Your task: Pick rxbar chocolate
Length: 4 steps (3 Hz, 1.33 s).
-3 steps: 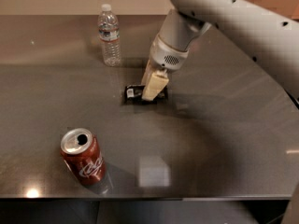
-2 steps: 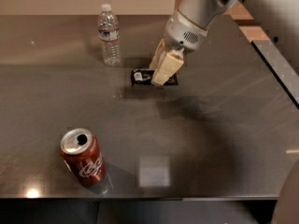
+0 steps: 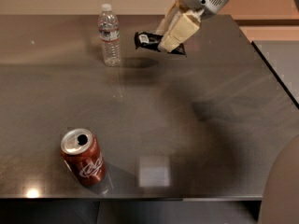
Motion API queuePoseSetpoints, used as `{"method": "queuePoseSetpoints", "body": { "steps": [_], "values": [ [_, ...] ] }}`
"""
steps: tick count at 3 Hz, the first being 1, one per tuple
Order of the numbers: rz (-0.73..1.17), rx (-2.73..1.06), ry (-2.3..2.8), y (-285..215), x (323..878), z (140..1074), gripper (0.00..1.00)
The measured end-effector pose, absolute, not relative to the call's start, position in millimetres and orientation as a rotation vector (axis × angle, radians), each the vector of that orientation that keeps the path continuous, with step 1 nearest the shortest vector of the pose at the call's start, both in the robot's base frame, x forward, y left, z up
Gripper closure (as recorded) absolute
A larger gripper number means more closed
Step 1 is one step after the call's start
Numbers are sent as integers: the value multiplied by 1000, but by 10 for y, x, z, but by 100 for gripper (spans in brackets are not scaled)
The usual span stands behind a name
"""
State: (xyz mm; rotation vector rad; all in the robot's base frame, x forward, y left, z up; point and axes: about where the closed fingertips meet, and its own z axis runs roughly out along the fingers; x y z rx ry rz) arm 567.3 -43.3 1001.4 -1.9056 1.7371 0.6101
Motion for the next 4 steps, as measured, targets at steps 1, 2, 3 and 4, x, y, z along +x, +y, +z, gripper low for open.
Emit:
{"method": "queuePoseSetpoints", "body": {
  "steps": [1,2,3,4],
  "values": [
    [638,-1900,1676,-481,5462,10151,59],
    [723,-1910,1651,-513,5159,10033,36],
    [718,-1887,1656,-475,5218,9995,13],
    [710,-1870,1651,-437,5265,10003,0]
  ]
}}
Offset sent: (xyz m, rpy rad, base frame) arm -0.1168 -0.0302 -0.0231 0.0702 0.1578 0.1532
